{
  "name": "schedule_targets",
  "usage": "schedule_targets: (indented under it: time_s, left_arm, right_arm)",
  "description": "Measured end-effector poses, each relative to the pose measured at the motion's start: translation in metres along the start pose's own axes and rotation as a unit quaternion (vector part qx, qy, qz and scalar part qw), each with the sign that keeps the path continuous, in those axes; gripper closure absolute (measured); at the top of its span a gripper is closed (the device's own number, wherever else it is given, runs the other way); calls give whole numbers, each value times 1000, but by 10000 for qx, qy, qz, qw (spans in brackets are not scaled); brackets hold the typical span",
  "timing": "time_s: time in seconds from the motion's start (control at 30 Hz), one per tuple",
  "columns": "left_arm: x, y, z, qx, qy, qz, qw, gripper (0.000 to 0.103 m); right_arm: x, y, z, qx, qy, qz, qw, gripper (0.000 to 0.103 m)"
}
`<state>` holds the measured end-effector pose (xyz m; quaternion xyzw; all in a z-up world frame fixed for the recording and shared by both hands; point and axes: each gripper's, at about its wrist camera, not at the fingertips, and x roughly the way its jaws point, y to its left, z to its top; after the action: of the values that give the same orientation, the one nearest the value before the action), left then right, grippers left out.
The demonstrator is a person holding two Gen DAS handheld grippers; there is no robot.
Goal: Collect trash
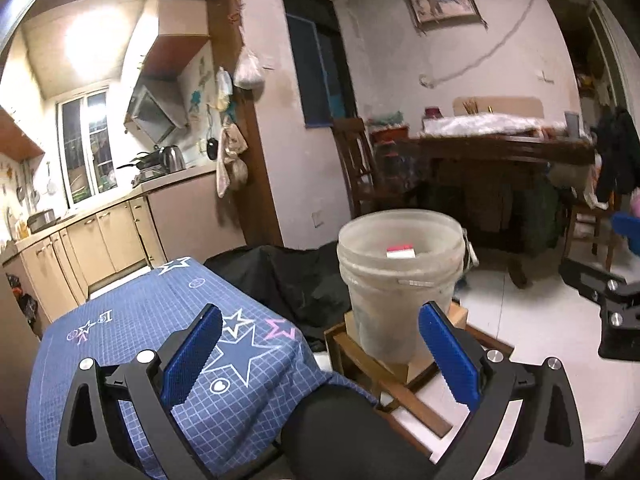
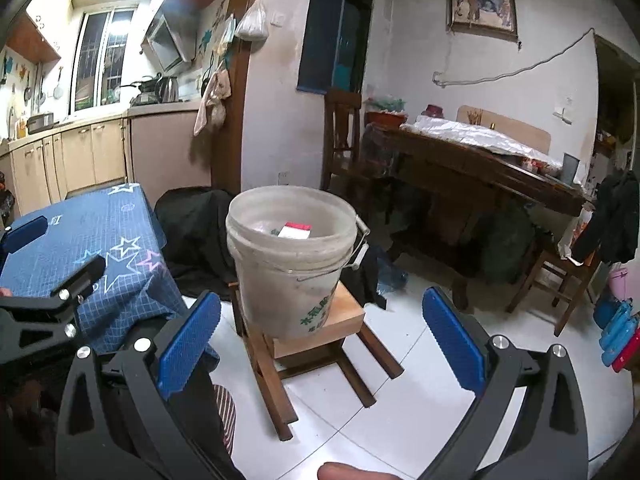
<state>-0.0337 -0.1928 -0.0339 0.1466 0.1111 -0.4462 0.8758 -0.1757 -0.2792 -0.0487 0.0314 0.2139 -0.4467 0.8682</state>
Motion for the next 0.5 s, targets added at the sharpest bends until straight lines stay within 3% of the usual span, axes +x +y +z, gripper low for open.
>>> schedule_targets:
  time_s: [0.23, 0.5]
  left_arm:
    - [3, -5, 9, 1, -181, 10, 9998, 5]
    - [8, -22, 19, 126, -580, -553, 9967, 5]
  right_arm:
    - [-6, -5, 4, -10, -115, -262, 9996, 5]
    - [-3, -14, -2, -47, -348, -453, 9984, 5]
